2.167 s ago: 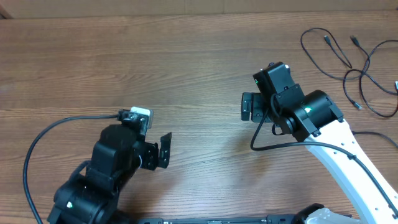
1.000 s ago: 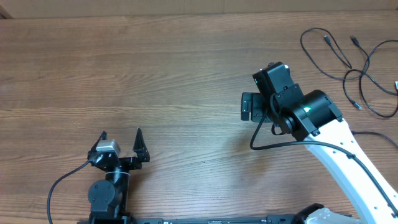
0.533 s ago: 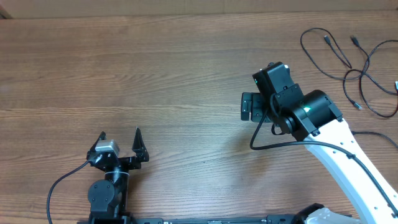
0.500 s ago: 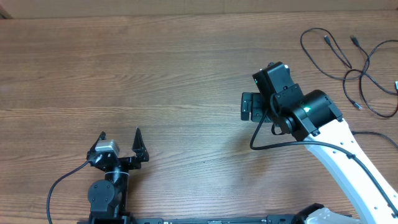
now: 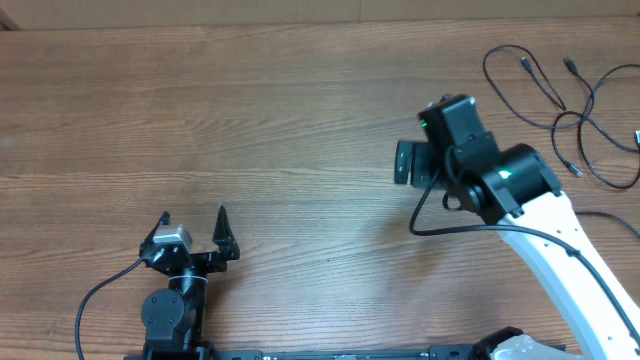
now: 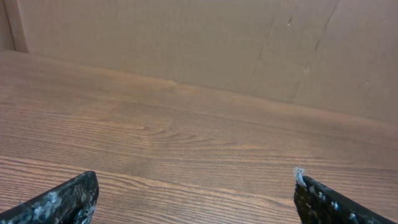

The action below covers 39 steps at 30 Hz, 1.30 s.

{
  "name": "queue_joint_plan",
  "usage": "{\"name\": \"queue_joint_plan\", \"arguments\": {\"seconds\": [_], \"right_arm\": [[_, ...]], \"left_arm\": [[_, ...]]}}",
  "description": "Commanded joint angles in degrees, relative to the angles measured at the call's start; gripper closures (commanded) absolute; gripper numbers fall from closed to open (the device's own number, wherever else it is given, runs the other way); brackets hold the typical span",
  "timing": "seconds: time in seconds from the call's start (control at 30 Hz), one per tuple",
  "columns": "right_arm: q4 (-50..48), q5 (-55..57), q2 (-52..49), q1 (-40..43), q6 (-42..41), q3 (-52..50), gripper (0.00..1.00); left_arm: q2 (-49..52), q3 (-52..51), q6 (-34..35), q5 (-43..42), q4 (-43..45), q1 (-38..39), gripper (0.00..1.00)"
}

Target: Untangle cables

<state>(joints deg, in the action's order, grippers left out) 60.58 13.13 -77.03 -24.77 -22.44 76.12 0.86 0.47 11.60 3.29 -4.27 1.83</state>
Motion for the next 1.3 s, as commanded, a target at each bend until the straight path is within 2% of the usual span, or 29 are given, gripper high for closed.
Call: {"name": "queue_joint_plan", "arguments": {"seconds": [0.0, 0.1, 0.17, 0.33, 0.47, 0.8, 1.17, 1.27], "right_arm": [[-9.33, -1.68, 6.32, 2.45, 5.66, -5.62, 0.00], [-22.18, -7.89, 12.33, 6.43, 11.72, -16.22, 0.00], [-33.53, -13.11, 19.71, 12.68, 12.68, -29.05, 0.00], [-43.87, -16.26, 33.29, 20.44, 12.70, -42.40, 0.00], [-50.49, -16.22, 46.10, 22.25, 12.72, -51.69, 0.00], [-57.92, -16.24, 64.28, 22.23, 12.66, -68.83, 0.00], [-56.39, -16.20, 76.89, 22.16, 12.68, -75.65, 0.00], [-56.17, -16.24, 76.91, 22.16, 12.68, -75.65, 0.00]], "left_arm": [[-0.61, -0.20, -1.09, 0.52, 0.17, -0.39, 0.00], [-0.61, -0.20, -1.09, 0.52, 0.17, -0.39, 0.00], [-0.61, -0.20, -1.11, 0.52, 0.17, -0.39, 0.00], [-0.61, -0.20, -1.09, 0.52, 0.17, -0.39, 0.00], [-0.61, -0.20, -1.09, 0.52, 0.17, -0.39, 0.00], [-0.61, -0.20, -1.09, 0.52, 0.17, -0.39, 0.00], [-0.61, -0.20, -1.11, 0.52, 0.17, -0.39, 0.00], [-0.61, -0.20, -1.11, 0.52, 0.17, -0.39, 0.00]]}}
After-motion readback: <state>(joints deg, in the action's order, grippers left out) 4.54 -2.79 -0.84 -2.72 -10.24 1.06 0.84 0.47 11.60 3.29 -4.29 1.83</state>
